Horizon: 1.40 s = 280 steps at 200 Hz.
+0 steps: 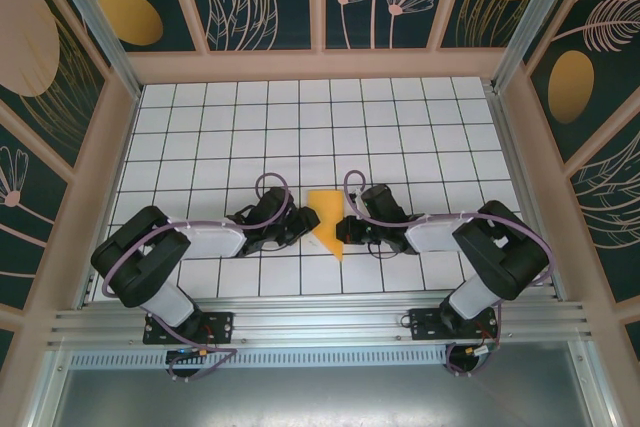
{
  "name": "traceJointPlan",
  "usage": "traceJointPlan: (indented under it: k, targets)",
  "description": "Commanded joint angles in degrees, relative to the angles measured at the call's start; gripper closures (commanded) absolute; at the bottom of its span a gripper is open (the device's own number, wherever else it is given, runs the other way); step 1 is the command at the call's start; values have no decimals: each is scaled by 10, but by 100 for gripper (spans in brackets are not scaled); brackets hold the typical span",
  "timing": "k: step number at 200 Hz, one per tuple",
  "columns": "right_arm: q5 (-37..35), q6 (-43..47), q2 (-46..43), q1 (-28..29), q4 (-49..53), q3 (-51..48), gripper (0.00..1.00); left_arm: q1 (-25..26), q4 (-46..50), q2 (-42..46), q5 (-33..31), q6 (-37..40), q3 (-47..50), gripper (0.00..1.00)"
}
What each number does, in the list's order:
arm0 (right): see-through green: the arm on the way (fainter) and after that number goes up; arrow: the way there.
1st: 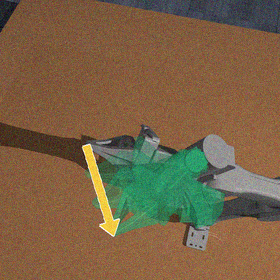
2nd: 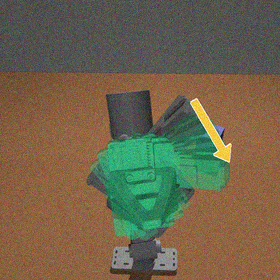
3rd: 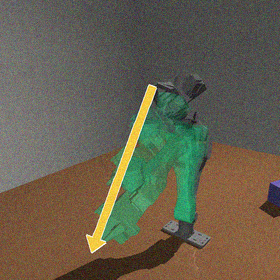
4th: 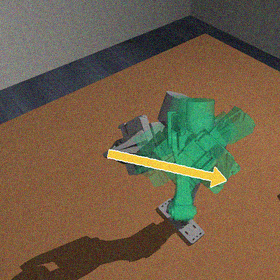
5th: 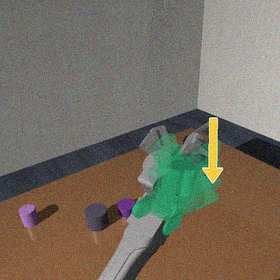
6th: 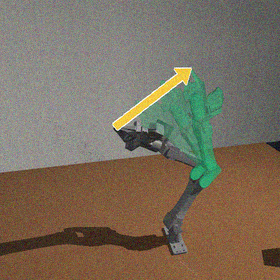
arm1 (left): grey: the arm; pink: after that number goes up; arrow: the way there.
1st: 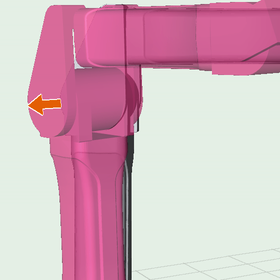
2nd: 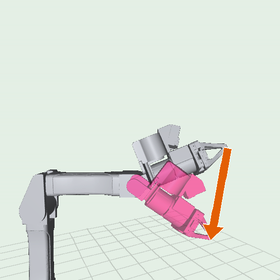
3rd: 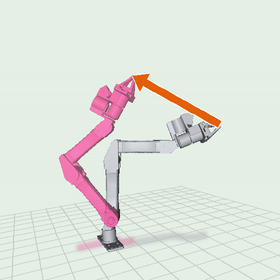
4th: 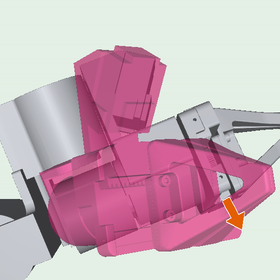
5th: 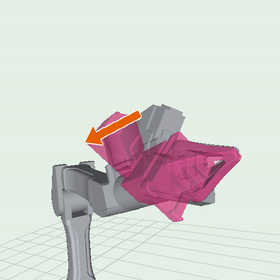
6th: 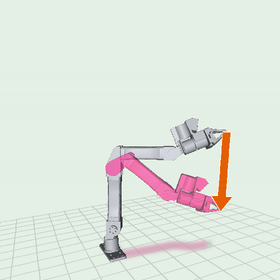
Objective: Fold a paper plane with a square sheet of paper (pick it up from the middle)
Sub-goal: Fold the wing for the fifth time at the center of the table.
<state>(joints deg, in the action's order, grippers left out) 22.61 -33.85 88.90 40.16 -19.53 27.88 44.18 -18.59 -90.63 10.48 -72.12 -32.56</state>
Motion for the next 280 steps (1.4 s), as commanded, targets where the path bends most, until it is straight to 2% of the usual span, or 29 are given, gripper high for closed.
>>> traceJointPlan:
  k: [1, 55, 101, 122, 159, 280]
  targets:
    - [3, -9, -16, -5, -2, -10, 95, 1, -14, 2, -1, -14, 5, 53]
    - [5, -10, -19, -7, -5, -12, 95, 3, 4, -9, 0, -15, -4, 48]
    - [27, -20, -25, -12, -26, -15, 95, 4, 21, -18, 2, -9, -20, 48]
    - [31, -25, -65, -11, -2, 0, 91, 4, 25, -13, -4, -8, -19, 48]
    - [-9, -11, -133, -15, 61, 17, 88, 5, 36, -7, -12, -2, -20, 48]
    - [-5, -19, -22, -34, 21, 9, 92, 5, 36, -2, -7, 2, -19, 46]
